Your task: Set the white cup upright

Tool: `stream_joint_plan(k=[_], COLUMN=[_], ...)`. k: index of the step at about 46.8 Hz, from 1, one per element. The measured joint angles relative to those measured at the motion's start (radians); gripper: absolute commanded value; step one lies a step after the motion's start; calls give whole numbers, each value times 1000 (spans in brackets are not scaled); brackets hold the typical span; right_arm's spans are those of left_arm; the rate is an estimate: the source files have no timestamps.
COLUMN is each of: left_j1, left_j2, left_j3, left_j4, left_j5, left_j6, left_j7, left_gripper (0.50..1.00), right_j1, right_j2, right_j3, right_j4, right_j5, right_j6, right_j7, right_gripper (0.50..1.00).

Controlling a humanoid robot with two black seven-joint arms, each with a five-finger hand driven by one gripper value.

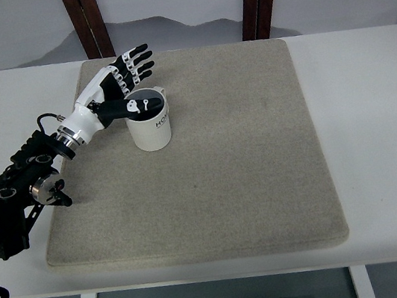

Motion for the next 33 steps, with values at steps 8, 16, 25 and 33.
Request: stream_joint_plan(k=[8, 16, 25, 33], left_j1=[-34, -71, -138, -198], left_j2=[46, 79, 111, 142], left_j3=[-10, -13, -13, -13], left_j4=[-30, -42, -33, -28], left_j5=[-2, -43, -127, -197], left_j6=[-3, -3, -2, -2], left_j7=[0, 0, 0, 0], left_gripper=[994, 994, 994, 994], right_j1=[0, 0, 0, 0], right_j2=[0, 0, 0, 0], right_j3=[0, 0, 0, 0], right_j4=[0, 0, 0, 0], right_j5=[0, 0, 0, 0], right_j6=[0, 0, 0, 0], right_j7=[0, 0, 0, 0], right_gripper=[952, 952, 952, 952])
